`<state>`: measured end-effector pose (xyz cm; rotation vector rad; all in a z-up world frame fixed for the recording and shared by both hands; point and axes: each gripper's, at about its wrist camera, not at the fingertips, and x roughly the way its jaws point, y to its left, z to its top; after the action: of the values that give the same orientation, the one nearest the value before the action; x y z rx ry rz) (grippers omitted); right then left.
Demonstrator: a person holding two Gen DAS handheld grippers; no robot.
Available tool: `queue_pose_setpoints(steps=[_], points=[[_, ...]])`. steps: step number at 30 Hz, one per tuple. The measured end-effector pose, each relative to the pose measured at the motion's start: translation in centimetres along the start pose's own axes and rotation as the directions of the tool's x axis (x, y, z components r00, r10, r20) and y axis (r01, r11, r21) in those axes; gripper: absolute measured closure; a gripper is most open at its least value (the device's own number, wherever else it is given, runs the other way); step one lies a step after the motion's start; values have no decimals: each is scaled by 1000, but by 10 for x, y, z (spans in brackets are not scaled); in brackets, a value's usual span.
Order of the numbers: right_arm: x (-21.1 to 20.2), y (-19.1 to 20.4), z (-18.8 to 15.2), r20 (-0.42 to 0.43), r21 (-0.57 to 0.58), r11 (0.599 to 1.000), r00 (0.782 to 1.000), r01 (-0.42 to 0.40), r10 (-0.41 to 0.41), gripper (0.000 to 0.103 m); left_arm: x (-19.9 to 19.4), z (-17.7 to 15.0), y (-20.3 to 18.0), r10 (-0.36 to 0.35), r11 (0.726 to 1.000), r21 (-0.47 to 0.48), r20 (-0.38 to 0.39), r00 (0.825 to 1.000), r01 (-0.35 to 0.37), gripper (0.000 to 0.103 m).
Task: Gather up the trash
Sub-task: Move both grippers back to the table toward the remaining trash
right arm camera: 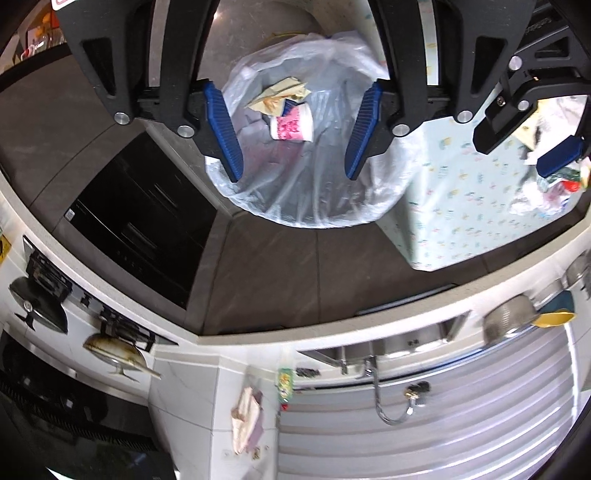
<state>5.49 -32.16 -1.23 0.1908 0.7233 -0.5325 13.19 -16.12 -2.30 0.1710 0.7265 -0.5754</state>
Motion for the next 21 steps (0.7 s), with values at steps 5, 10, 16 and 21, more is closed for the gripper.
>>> queue_pose_setpoints(steps=[5,10,16,21], points=[[-28,34,-6,26,-42,997,998,-61,62,37,-26,-9,32,64,997,-40,10,998,-63,13],[-49,71,-18,30,-85,989,992,-117,120,31,-48,-23,66,153,986,-75,13,988,-152,13],[-61,115,-40,-2,-130,977,985,-172,173,26,-71,-48,115,231,964,-131,-9,973,-231,12],[-60,146,-60,-50,-146,966,977,-212,207,22,-83,-72,158,276,938,-202,-49,960,-280,12]])
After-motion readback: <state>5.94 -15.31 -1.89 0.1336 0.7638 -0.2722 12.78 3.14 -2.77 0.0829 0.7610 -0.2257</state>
